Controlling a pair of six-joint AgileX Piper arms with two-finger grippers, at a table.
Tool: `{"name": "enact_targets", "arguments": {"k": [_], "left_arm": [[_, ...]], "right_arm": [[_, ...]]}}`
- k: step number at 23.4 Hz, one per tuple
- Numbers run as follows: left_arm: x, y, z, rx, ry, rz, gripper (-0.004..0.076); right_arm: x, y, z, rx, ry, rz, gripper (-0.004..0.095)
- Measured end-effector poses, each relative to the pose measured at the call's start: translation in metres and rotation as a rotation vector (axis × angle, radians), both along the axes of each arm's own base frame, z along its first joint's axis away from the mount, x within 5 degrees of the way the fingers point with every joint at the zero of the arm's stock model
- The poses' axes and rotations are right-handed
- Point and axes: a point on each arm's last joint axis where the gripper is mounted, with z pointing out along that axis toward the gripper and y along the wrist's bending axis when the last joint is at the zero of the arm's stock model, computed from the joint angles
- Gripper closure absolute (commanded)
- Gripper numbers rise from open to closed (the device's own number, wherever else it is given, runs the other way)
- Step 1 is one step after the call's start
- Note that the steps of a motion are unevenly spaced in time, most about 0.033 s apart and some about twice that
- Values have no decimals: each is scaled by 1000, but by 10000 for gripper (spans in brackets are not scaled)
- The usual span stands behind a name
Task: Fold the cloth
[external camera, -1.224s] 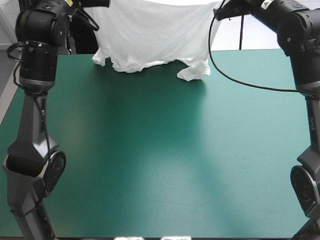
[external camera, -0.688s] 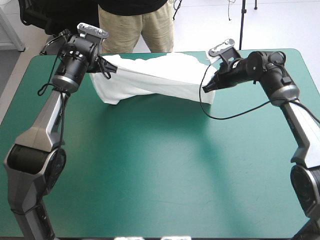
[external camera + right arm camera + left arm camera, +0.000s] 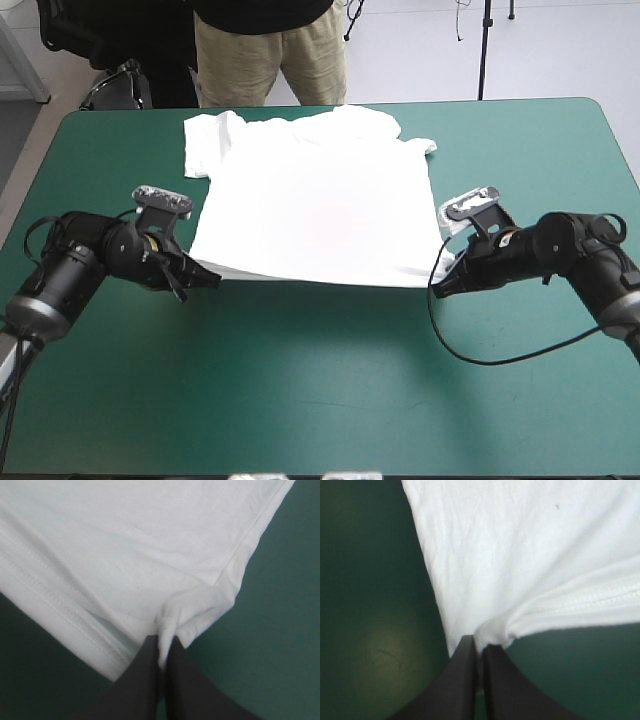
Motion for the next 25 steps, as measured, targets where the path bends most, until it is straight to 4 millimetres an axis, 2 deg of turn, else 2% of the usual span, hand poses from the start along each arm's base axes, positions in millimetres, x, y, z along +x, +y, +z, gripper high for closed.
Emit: {"name": "enact_targets", "arguments": {"k": [6, 10, 11, 16, 19, 23, 25], "left_arm": [[-42, 10, -25, -13, 31, 3, 741], [-69, 16, -32, -32, 36, 11, 741], [-82, 19, -35, -46, 51, 13, 741], [-113, 23, -44, -84, 102, 13, 741], [-123, 23, -61, -104, 160, 13, 741], [-124, 23, -72, -104, 168, 20, 740], [-121, 22, -74, -100, 175, 17, 686]], "right_arm": [[-34, -7, -17, 18, 52, -35, 925], [-62, -12, -34, 23, 113, -52, 925], [-75, -15, -42, 30, 142, -67, 925], [-110, -21, -57, 49, 200, -99, 925], [-117, -22, -66, 48, 226, -113, 924], [-111, -22, -70, 50, 236, -137, 924], [-109, -21, -73, 47, 256, -143, 854]]}}
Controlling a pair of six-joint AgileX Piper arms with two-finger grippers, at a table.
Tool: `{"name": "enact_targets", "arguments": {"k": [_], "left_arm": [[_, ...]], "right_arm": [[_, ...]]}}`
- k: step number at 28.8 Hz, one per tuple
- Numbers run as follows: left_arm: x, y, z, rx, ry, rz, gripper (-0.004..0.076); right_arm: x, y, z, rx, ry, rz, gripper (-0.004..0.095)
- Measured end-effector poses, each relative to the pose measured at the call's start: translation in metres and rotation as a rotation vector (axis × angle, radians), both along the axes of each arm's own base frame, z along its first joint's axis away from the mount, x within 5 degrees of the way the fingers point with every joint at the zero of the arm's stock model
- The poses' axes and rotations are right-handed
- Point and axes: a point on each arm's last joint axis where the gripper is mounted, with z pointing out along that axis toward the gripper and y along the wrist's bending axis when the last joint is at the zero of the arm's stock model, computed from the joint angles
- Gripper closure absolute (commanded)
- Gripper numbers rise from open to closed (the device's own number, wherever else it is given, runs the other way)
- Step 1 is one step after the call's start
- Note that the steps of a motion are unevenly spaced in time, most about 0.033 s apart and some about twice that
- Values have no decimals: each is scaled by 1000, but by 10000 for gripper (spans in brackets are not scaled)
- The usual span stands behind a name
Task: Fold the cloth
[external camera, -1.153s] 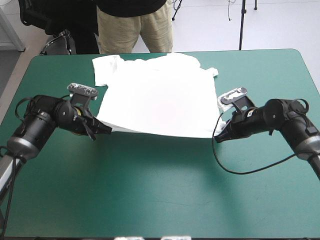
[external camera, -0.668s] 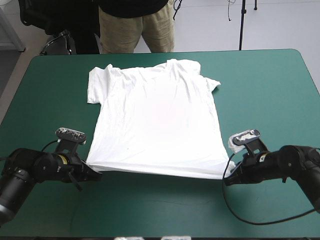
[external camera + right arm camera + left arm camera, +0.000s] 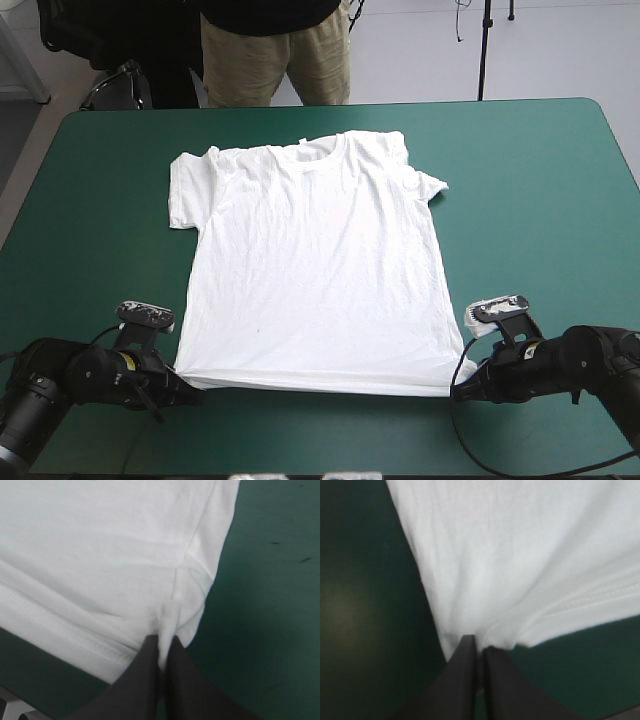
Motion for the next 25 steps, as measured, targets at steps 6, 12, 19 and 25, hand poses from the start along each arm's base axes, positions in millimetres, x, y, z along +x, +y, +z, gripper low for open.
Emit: {"name": "enact_targets", "arguments": {"k": [6, 12, 19, 25], "left_arm": [[0, -5, 0, -43, 16, -42, 291], [-2, -11, 12, -107, 34, -57, 277], [22, -5, 83, -60, -259, 8, 277], [86, -4, 78, 101, -252, 110, 277]], "right_arm": [[0, 0, -1, -9, 9, 4, 556], [1, -1, 17, -16, -25, 24, 557], [14, -2, 88, -11, -279, 4, 555], [39, 2, 117, 4, -357, -12, 556]]}}
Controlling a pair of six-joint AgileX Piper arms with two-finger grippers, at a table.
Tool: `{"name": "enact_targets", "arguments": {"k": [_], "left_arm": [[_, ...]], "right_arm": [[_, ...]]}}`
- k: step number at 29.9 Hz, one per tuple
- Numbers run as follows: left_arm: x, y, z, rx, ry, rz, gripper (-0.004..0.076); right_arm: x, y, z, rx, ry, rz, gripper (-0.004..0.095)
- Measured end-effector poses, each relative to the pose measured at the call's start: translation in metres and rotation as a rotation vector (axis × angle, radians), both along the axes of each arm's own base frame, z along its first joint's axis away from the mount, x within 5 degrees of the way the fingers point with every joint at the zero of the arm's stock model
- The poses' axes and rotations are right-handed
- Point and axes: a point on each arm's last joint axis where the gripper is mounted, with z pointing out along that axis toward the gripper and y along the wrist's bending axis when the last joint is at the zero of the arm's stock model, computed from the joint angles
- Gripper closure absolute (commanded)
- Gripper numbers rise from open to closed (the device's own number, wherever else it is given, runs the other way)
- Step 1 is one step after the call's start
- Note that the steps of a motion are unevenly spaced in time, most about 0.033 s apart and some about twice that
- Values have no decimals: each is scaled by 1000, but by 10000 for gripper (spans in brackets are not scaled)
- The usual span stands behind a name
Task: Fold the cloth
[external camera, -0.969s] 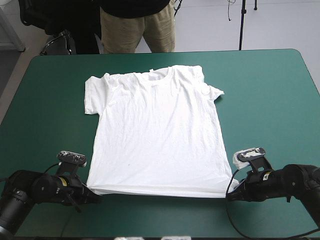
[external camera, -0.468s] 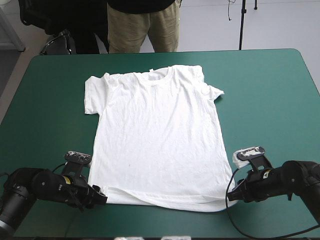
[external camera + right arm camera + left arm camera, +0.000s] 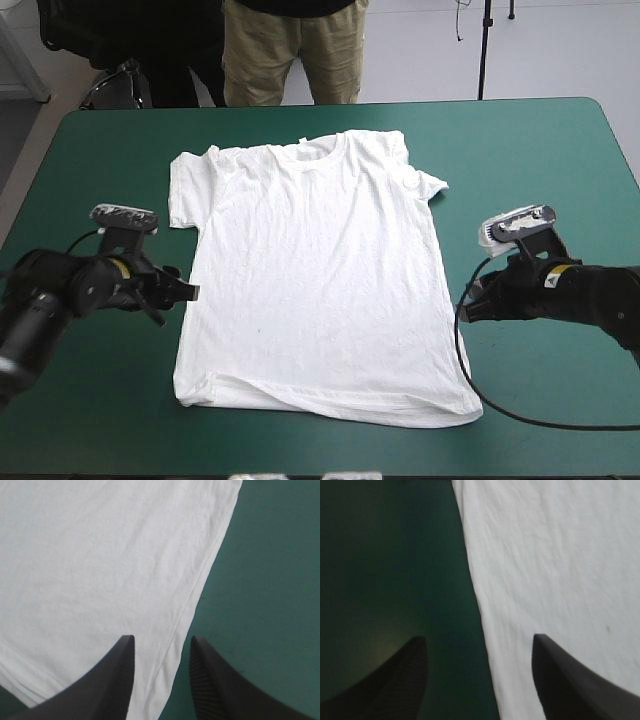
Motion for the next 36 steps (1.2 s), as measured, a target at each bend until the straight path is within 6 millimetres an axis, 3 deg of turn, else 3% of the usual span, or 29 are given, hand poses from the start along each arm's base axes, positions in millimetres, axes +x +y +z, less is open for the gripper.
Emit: {"name": "enact_targets", "arguments": {"k": [7, 14, 25, 28, 33, 36], "left_arm": [[85, -14, -53, 3, 125, 50, 277], [136, -1, -75, -109, 142, 136, 278], [160, -4, -114, -109, 207, 144, 325], [162, -4, -115, -120, 210, 149, 404], [166, -5, -117, -126, 194, 126, 721], [166, -5, -117, -113, 189, 92, 739]], "right_arm": [[26, 5, -12, -25, 44, 12, 557], [34, 9, -18, -18, 49, 40, 557], [36, 11, -17, -5, 33, 43, 571], [36, 11, -17, -3, 31, 42, 571], [37, 11, -17, -1, 18, 38, 572], [39, 11, -16, 2, 2, 33, 572]]}}
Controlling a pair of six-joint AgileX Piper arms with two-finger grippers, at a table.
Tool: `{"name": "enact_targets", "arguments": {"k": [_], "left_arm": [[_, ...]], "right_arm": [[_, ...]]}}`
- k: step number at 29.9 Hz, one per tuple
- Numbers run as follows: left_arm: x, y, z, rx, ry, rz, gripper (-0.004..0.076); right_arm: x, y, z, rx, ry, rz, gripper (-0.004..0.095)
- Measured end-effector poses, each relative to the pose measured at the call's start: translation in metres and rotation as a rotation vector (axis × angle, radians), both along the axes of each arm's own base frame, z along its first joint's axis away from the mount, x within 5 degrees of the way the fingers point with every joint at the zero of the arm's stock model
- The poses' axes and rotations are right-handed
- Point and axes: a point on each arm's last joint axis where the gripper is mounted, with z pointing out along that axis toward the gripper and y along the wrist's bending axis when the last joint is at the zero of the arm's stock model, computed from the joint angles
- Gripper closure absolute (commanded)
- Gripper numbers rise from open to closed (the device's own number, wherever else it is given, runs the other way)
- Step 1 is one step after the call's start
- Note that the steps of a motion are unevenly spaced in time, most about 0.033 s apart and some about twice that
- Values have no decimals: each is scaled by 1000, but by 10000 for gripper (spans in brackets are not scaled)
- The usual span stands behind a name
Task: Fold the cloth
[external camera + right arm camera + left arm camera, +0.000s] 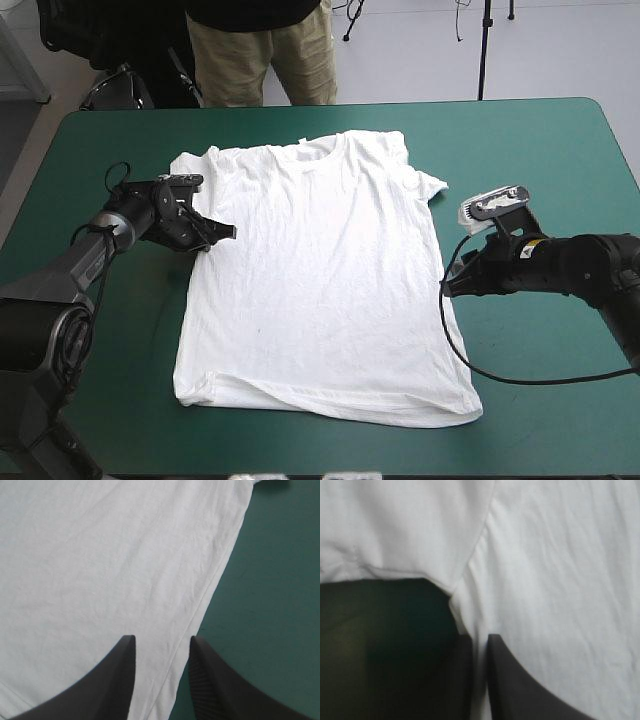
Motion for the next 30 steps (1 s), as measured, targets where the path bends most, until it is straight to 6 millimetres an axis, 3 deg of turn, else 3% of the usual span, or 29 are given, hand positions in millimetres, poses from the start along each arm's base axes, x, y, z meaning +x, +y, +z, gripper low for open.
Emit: {"name": "enact_targets", "arguments": {"k": [4, 9, 15, 21, 30], "left_arm": [[0, 0, -1, 5, 0, -26, 739], [0, -1, -1, 8, 0, -33, 741], [0, -1, 0, 8, 1, -35, 741], [0, -1, 0, 8, 1, -35, 741], [0, -1, 0, 7, 2, -35, 741]], "right_arm": [[3, 0, 0, 4, -14, -6, 531], [28, 5, -3, -18, 13, -6, 326], [88, 16, -20, -52, 67, -7, 369], [149, 29, -50, -75, 120, -7, 372], [202, 35, -94, -159, 185, -14, 399]]}}
